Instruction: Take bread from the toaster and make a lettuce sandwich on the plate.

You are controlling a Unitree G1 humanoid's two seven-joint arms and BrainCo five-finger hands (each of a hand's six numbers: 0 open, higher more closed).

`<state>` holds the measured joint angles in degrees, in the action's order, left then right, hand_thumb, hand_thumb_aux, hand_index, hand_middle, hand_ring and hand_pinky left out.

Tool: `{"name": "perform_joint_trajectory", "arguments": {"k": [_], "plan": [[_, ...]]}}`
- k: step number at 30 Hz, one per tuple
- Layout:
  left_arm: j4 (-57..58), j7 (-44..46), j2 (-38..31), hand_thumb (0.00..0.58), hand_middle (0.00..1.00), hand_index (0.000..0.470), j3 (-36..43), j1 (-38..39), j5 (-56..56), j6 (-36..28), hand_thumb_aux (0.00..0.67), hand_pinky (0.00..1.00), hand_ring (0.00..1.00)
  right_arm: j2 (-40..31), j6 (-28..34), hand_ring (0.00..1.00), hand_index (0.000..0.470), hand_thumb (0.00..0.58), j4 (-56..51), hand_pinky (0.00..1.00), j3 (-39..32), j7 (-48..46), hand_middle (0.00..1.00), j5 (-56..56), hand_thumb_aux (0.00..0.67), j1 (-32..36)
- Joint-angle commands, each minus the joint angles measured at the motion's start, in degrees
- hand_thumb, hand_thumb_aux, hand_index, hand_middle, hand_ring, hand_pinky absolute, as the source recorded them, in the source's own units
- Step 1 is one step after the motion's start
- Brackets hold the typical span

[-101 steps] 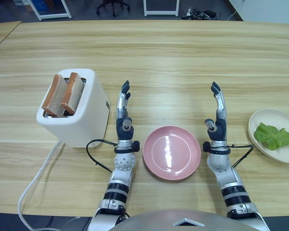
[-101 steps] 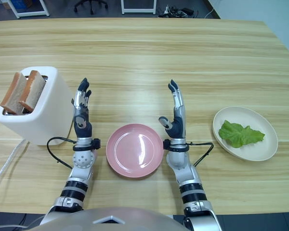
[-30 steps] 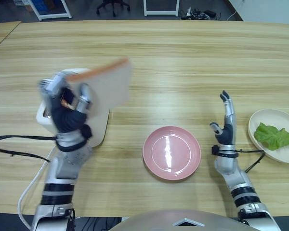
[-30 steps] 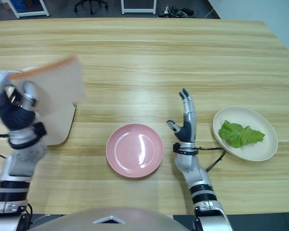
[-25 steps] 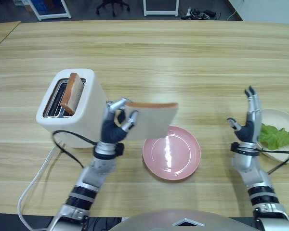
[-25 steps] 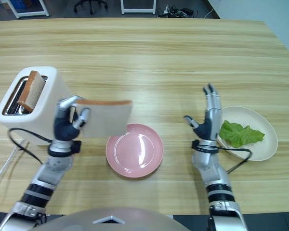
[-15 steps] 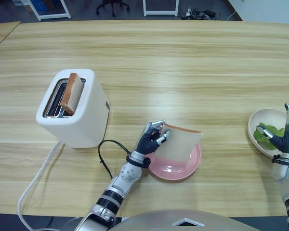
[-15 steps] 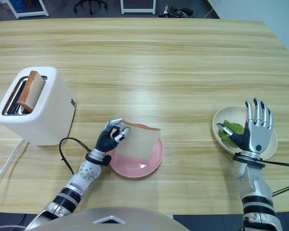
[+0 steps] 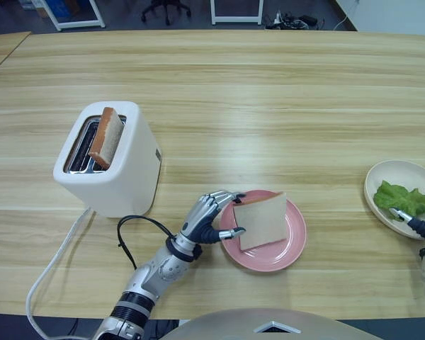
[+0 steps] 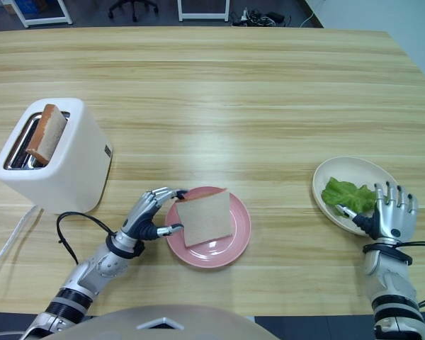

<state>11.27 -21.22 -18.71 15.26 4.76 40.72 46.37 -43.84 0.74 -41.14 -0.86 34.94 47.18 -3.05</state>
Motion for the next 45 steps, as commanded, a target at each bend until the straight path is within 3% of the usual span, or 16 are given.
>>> {"name": "perform_joint_trajectory", "arguments": {"k": [1,2,3,4,5,6,14,18,24,29,35,41,45], "plan": [[-1.24,-0.82,-0.59,0.0,0.0,0.0,-0.63,0.47,1.17,-0.75,0.0,0.0,0.0,-0.47,-1.41,0.0,0.0,0.0,-1.82,0.0,-2.49,-1.98,0.0,-1.48,0.0,1.35],[-1.52,-0.9,-0.77,0.0,0.0,0.0,-0.69,0.51,1.22,-0.66,0.0,0.0,0.0,-0.56,-1.59,0.0,0.0,0.0,-2.13,0.0,-2.78,-1.9,0.0,-1.82,0.0,1.35],[-1.77,-0.95,-0.92,0.0,0.0,0.0,-0.77,0.56,1.22,-0.56,0.0,0.0,0.0,-0.7,-1.83,0.0,0.238,0.438,-2.71,0.0,-3.04,-1.59,0.0,-2.04,0.339,1.45],[-2.08,-1.02,-1.06,0.0,0.0,0.0,-0.92,0.63,1.16,-0.49,0.0,0.0,0.0,-0.84,-1.99,0.0,0.265,0.47,-2.97,0.0,-3.27,-1.03,0.0,-2.15,0.378,1.51],[-2.36,-1.06,-1.23,0.0,0.0,0.0,-1.15,0.67,1.04,-0.5,0.0,0.0,0.0,-1.09,-2.04,0.0,0.391,0.564,-2.82,0.0,-3.5,-0.76,0.0,-2.19,0.557,1.46],[-2.5,-1.25,-1.32,0.0,0.0,0.0,-1.41,0.7,0.99,-0.58,0.0,0.0,0.0,-1.32,-2.18,0.0,0.47,0.58,-2.83,0.0,-3.83,-0.17,0.0,-2.15,0.67,1.58],[-2.01,-2.88,-1.02,0.0,0.0,0.0,-2.47,0.28,1.22,-0.79,0.0,0.0,0.0,-2.59,-0.33,0.0,0.47,0.58,-2.19,0.0,-4.6,8.12,0.0,-1.34,0.67,3.34],[-1.58,-4.37,-1.05,0.0,0.0,0.0,-3.21,0.21,1.48,-0.93,0.0,0.0,0.0,-2.96,-0.96,0.0,0.47,0.58,8.17,0.0,-5.84,11.9,0.0,1.37,0.67,1.97],[-1.78,-6.61,-1.49,0.0,0.0,0.0,-5.07,0.01,1.5,-1.44,0.0,0.0,0.0,-1.97,-11.08,0.0,0.47,0.58,29.56,0.0,-9.0,10.82,0.0,2.83,0.67,-1.26],[-2.39,-8.59,-1.82,0.0,0.0,0.0,-7.37,-0.83,1.43,-1.93,0.0,0.0,0.0,0.7,-26.4,0.0,0.47,0.58,34.61,0.0,-17.23,8.92,0.0,4.05,0.67,0.21],[-1.22,-9.56,-2.31,0.0,0.0,0.0,-8.97,-3.05,1.27,-2.58,0.0,0.0,0.0,7.74,-37.12,0.0,0.47,0.58,37.0,0.0,-25.43,7.06,0.0,7.1,0.67,3.28],[0.44,-10.18,-2.11,0.0,0.0,0.0,-8.73,-5.26,1.36,-2.88,0.0,0.0,0.0,11.58,-41.31,0.0,0.47,0.58,33.23,0.0,-29.21,5.2,0.0,10.98,0.67,8.13],[0.2,-11.11,-2.3,0.0,0.0,0.0,-9.07,-5.51,1.5,-2.7,0.0,0.0,0.0,12.19,-40.61,0.0,0.47,0.58,27.29,0.0,-29.63,6.35,0.0,13.17,0.67,10.03]]}}
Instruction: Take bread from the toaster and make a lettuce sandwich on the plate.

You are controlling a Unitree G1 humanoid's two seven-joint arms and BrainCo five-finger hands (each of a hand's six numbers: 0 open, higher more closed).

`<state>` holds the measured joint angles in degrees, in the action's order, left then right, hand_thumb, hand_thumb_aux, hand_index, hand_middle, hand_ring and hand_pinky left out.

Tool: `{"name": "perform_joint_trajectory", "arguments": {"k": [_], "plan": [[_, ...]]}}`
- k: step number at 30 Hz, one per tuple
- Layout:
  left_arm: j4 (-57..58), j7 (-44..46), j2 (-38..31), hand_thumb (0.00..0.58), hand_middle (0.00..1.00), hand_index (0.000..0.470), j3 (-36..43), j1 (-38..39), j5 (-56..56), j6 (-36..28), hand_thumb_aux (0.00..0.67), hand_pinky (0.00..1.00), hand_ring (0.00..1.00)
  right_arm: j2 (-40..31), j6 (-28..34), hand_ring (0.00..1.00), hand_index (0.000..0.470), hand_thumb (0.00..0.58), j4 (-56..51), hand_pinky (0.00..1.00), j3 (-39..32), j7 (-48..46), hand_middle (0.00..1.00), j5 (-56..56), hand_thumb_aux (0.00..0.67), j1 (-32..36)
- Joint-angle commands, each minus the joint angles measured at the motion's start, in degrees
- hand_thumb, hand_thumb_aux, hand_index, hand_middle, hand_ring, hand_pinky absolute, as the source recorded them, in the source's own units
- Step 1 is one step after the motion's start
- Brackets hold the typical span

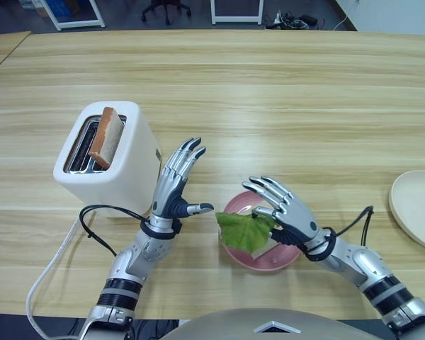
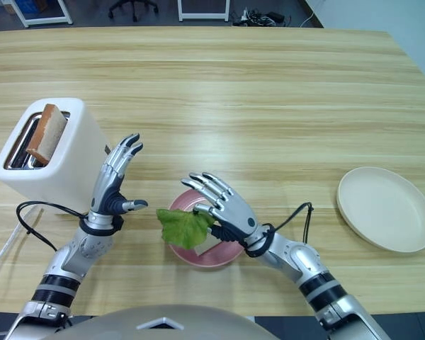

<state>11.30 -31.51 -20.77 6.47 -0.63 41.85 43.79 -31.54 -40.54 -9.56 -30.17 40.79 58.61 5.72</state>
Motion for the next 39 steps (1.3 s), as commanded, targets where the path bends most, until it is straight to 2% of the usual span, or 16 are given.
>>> {"name": "perform_joint_trajectory", "arguments": {"k": [1,8,15,16,17,18,19,20,27,33,34,35,37,39], "plan": [[-0.29,-1.46,-0.45,0.0,0.0,0.0,-0.93,0.16,0.31,-0.18,0.0,0.0,0.0,-0.28,0.92,0.0,0.47,0.58,-5.36,0.0,-0.04,0.98,0.0,1.94,0.67,1.39],[-4.55,-7.14,-1.65,0.0,0.0,0.0,-6.38,2.98,1.77,-0.82,0.0,0.0,0.0,-2.63,3.76,0.0,0.47,0.58,-8.71,0.0,0.59,3.25,0.0,4.82,0.67,2.44],[-6.71,-9.17,-3.78,0.0,0.0,0.0,-11.12,4.34,2.23,-2.63,0.0,0.0,0.0,-4.56,2.73,0.0,0.47,0.58,-5.66,0.0,0.37,0.37,0.0,3.34,0.67,-0.21],[-7.03,-9.3,-3.84,0.0,0.0,0.0,-11.43,4.55,2.29,-2.82,0.0,0.0,0.0,-4.77,2.99,0.0,0.418,0.573,-5.23,0.0,0.82,-0.3,0.0,3.02,0.596,-0.53],[-7.34,-9.37,-3.85,0.0,0.0,0.0,-11.66,4.78,2.34,-2.93,0.0,0.0,0.0,-4.83,3.52,0.0,0.295,0.5,-5.07,0.0,1.36,-0.68,0.0,2.73,0.42,-0.73],[-7.8,-9.36,-3.8,0.0,0.0,0.0,-11.87,5.11,2.31,-2.98,0.0,0.0,0.0,-4.62,4.86,0.0,0.337,0.534,-5.43,0.0,2.02,-0.47,0.0,2.93,0.481,-0.6],[-8.19,-9.35,-3.71,0.0,0.0,0.0,-11.99,5.46,2.25,-2.98,0.0,0.0,0.0,-4.3,6.34,0.0,0.437,0.577,-6.15,0.0,2.61,-0.15,0.0,3.23,0.623,-0.22],[-8.43,-9.37,-3.61,0.0,0.0,0.0,-12.03,5.74,2.26,-2.97,0.0,0.0,0.0,-4.0,7.78,0.0,0.47,0.58,-6.87,0.0,3.09,0.11,0.0,3.56,0.67,0.26],[-7.62,-9.76,-2.63,0.0,0.0,0.0,-11.18,6.16,2.27,-2.75,0.0,0.0,0.0,-2.34,14.07,0.0,0.47,0.58,-10.3,0.0,3.64,3.25,0.0,5.75,0.67,4.91],[-6.96,-9.85,-2.46,0.0,0.0,0.0,-10.35,5.97,2.45,-2.69,0.0,0.0,0.0,-1.88,14.53,0.0,0.47,0.58,-12.36,0.0,1.73,4.85,0.0,6.09,0.67,6.51],[-7.05,-9.82,-2.6,0.0,0.0,0.0,-10.37,6.02,2.54,-2.74,0.0,0.0,0.0,-2.29,14.07,0.0,0.374,0.556,-12.05,0.0,1.31,4.49,0.0,6.01,0.533,6.19],[-7.16,-9.85,-2.86,0.0,0.0,0.0,-10.7,6.06,2.5,-2.84,0.0,0.0,0.0,-2.88,13.68,0.0,0.369,0.553,-11.22,0.0,1.12,4.22,0.0,5.89,0.525,5.59],[-7.44,-10.06,-3.42,0.0,0.0,0.0,-11.64,6.1,2.65,-3.43,0.0,0.0,0.0,-4.1,13.16,0.0,0.47,0.58,-9.59,0.0,1.0,3.99,0.0,5.82,0.67,4.57],[-7.78,-10.49,-3.88,0.0,0.0,0.0,-12.94,6.16,2.99,-4.7,0.0,0.0,0.0,-5.0,12.64,0.0,0.47,0.58,-8.41,0.0,1.0,3.63,0.0,5.8,0.67,3.94]]}}
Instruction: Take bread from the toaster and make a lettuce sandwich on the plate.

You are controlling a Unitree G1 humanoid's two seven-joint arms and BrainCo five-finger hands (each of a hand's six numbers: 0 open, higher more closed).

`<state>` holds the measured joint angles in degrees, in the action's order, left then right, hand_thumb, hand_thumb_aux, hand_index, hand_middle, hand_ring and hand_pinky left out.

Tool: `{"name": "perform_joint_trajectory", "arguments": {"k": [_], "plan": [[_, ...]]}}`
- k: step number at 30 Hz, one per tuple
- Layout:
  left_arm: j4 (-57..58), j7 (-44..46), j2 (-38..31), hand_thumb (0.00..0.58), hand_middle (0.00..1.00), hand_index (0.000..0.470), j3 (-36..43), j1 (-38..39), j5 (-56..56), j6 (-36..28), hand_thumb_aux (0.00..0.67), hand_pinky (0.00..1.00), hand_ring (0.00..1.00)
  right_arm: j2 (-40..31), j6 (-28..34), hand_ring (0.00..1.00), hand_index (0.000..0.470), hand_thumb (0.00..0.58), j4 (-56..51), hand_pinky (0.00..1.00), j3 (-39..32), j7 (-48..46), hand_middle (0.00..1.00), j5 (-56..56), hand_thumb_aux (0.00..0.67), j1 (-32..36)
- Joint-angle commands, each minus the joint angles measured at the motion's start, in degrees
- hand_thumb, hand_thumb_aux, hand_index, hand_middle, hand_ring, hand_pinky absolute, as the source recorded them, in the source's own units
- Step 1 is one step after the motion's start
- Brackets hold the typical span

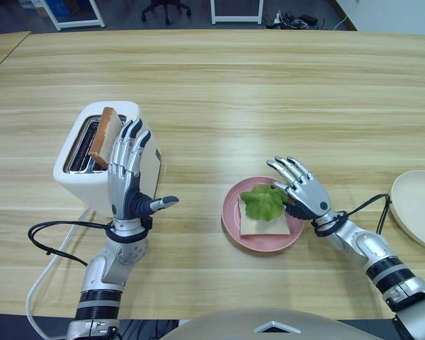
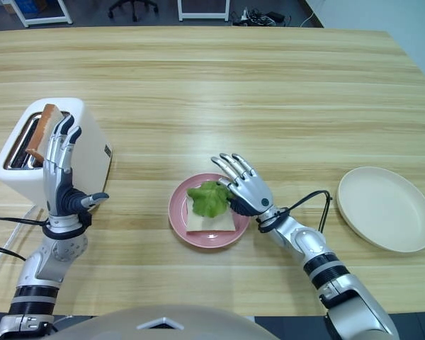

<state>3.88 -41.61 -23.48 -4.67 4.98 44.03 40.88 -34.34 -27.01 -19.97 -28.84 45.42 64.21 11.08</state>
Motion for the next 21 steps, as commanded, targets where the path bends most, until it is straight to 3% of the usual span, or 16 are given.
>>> {"name": "perform_joint_trajectory", "arguments": {"k": [1,9,10,11,12,13,21], "plan": [[-0.37,-0.69,-1.41,0.0,0.0,0.0,-2.47,0.56,0.82,-2.28,0.0,0.0,0.0,-2.51,-1.19,0.0,0.47,0.58,2.53,0.0,-0.33,-1.21,0.0,0.17,0.67,-1.68],[-0.8,-0.82,-2.04,0.0,0.0,0.0,-3.98,0.01,0.69,-4.6,0.0,0.0,0.0,-2.93,-2.64,0.0,0.47,0.58,4.19,0.0,-0.92,-3.66,0.0,-0.14,0.67,-2.67],[-0.76,-0.89,-2.06,0.0,0.0,0.0,-4.09,-0.16,0.84,-5.09,0.0,0.0,0.0,-3.14,-3.02,0.0,0.439,0.577,4.1,0.0,-1.08,-4.54,0.0,-0.41,0.625,-2.85],[-0.76,-0.92,-2.08,0.0,0.0,0.0,-4.35,-0.33,1.03,-5.95,0.0,0.0,0.0,-3.37,-3.35,0.0,0.28,0.485,4.11,0.0,-1.18,-5.27,0.0,-0.63,0.399,-3.13],[-0.75,-1.09,-2.17,0.0,0.0,0.0,-4.88,-0.54,1.32,-7.29,0.0,0.0,0.0,-3.62,-3.68,0.0,0.048,0.112,4.34,0.0,-1.14,-6.06,0.0,-0.92,0.068,-3.47],[-0.66,-1.47,-2.38,0.0,0.0,0.0,-5.95,-0.73,1.58,-9.16,0.0,0.0,0.0,-3.88,-3.89,0.0,0.0,0.0,4.72,0.0,-0.99,-6.53,0.0,-1.04,0.0,-3.85],[-0.61,4.9,-7.14,0.0,0.0,0.0,-12.88,0.92,5.02,-29.63,0.0,0.0,0.0,-6.37,-3.68,0.0,0.0,0.0,6.88,0.0,1.17,-10.2,0.0,-2.21,0.0,-7.06]]}}
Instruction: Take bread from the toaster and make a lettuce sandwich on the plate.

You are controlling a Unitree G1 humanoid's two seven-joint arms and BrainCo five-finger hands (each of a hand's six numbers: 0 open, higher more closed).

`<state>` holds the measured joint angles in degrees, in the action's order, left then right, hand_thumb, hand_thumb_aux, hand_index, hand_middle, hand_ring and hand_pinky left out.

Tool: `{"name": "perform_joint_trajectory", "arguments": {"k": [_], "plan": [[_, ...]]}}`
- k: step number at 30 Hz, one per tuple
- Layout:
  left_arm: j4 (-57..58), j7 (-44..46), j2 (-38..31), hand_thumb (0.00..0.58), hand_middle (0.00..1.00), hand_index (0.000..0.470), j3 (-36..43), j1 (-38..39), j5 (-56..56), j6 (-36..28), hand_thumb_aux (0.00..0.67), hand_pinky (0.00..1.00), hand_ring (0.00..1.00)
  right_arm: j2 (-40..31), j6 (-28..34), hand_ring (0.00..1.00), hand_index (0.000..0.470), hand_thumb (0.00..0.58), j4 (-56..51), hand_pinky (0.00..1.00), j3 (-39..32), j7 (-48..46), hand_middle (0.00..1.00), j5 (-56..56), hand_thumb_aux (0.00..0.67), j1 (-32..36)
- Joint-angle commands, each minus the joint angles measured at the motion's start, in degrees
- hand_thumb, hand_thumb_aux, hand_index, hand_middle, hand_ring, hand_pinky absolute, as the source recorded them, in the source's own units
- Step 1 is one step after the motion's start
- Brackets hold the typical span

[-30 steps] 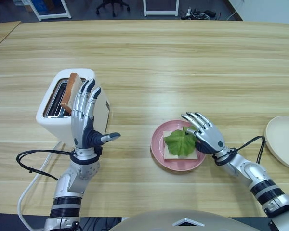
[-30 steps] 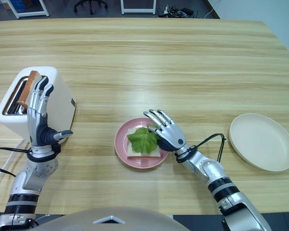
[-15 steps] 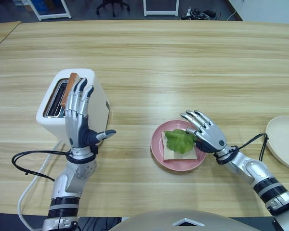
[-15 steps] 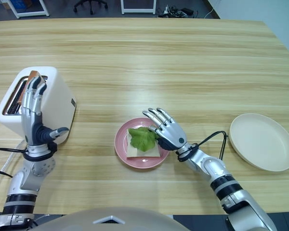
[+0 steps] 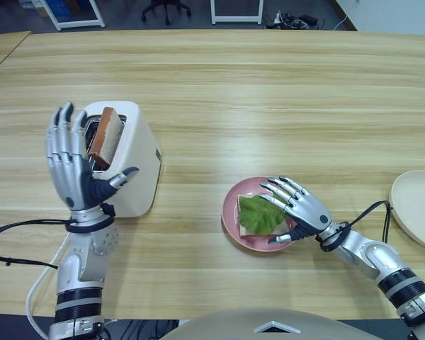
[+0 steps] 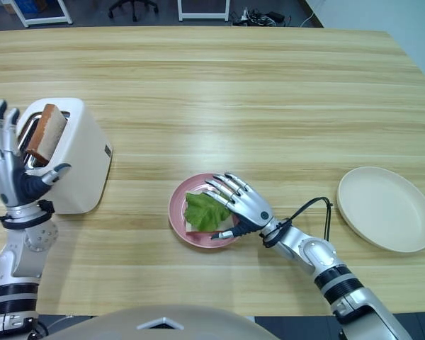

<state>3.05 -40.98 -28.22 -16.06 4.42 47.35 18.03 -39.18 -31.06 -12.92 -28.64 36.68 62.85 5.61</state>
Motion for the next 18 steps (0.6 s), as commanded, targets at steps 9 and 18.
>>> {"name": "perform_joint_trajectory", "arguments": {"k": [9,18], "plan": [[3.47,14.17,-6.44,0.205,0.0,0.092,1.6,-0.63,-2.7,-10.97,0.131,0.0,0.0,-4.39,2.55,0.0,0.0,0.0,4.31,0.0,7.24,0.85,0.0,-2.35,0.0,-6.24],[2.47,24.62,-11.45,0.58,0.13,0.47,5.94,0.27,-8.48,-4.85,0.67,0.13,0.13,-3.32,0.77,0.0,0.0,0.0,7.91,0.0,8.87,1.4,0.0,-3.51,0.0,-7.58]]}}
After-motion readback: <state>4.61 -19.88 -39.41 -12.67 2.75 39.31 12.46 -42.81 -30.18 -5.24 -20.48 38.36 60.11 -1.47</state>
